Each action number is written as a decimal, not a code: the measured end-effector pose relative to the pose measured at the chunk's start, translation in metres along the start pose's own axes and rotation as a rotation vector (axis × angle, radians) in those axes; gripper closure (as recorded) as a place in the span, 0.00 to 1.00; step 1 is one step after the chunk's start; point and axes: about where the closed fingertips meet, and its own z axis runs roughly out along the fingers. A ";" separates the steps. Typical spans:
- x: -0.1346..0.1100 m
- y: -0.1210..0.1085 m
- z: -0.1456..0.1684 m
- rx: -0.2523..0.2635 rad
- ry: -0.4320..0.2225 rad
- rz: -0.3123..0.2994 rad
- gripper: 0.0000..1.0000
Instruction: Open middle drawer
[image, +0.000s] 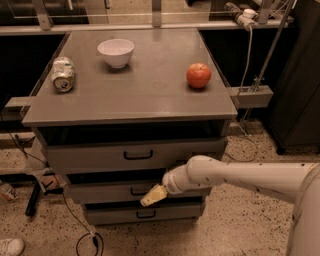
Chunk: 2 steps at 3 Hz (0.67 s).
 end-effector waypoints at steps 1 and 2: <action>0.002 -0.001 0.013 -0.021 0.013 -0.013 0.00; 0.013 0.007 0.031 -0.058 0.051 -0.038 0.00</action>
Offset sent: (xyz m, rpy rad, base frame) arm -0.0104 0.0228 -0.0515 -0.0498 0.0611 0.1261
